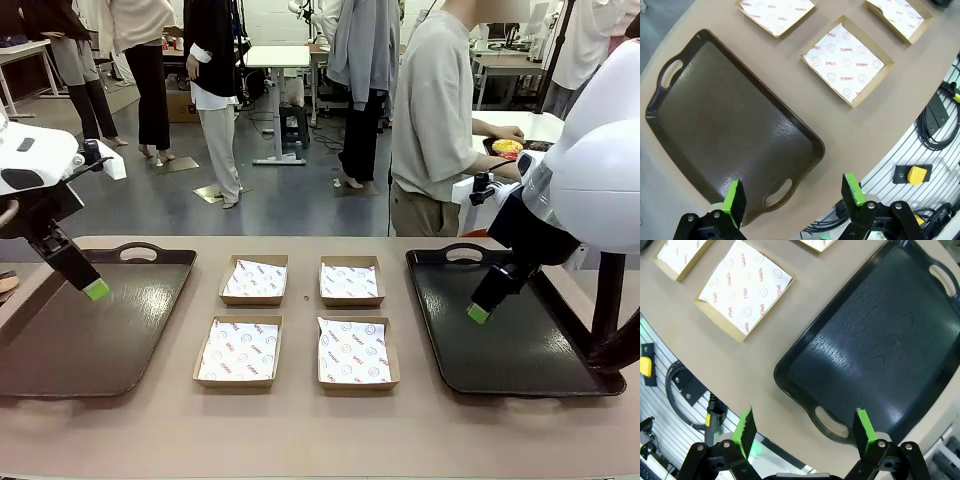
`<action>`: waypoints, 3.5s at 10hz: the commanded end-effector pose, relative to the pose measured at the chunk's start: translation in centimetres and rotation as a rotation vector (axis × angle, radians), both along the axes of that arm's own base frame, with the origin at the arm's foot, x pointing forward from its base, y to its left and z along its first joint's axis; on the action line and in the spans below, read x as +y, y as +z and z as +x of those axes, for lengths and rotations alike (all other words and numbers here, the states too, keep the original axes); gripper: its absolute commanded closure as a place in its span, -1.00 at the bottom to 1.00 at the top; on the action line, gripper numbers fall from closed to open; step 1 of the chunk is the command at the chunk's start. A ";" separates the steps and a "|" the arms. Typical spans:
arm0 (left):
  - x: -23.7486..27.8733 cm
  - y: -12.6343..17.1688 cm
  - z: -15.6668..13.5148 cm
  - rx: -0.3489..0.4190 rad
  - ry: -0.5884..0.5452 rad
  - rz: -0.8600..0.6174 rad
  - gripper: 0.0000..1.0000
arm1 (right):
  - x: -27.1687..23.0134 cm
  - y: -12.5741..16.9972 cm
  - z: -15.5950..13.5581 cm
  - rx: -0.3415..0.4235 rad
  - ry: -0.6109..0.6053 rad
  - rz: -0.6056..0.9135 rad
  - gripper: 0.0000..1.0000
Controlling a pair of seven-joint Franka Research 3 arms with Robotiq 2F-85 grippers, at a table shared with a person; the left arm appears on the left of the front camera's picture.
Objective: Individually package the donuts and arrange them on the tray.
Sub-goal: Pick up one Paper togo box.
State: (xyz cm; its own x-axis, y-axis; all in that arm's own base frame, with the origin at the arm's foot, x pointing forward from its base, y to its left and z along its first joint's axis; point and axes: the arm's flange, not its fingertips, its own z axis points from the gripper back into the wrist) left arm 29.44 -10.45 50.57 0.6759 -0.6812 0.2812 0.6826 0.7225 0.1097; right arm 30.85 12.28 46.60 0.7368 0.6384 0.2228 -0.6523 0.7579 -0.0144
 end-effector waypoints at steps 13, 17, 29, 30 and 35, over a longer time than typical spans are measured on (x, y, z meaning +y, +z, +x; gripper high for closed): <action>14.5 -4.2 1.6 0.371 0.394 -1.072 -1.00 | -20.2 -3.3 -2.3 0.322 -0.239 1.130 -1.00; 19.9 -6.6 -0.1 0.442 0.449 -1.207 -1.00 | -24.5 -5.8 -4.0 0.332 -0.299 1.197 -1.00; 22.1 -8.1 -1.2 0.565 0.422 -1.264 -1.00 | -26.3 -6.5 -5.1 0.327 -0.345 1.234 -1.00; 22.1 -8.1 -1.2 0.565 0.422 -1.264 -1.00 | -26.3 -6.5 -5.1 0.327 -0.345 1.234 -1.00; 22.1 -8.1 -1.2 0.565 0.422 -1.264 -1.00 | -26.3 -6.5 -5.1 0.327 -0.345 1.234 -1.00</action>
State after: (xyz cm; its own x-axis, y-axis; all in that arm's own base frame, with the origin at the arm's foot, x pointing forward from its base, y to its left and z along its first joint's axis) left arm 28.34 11.71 42.34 0.9848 0.0852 0.1514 0.1198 0.2986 -0.9468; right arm 25.83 -13.96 40.21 0.9523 -0.0799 0.2945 -0.2595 0.2956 0.9194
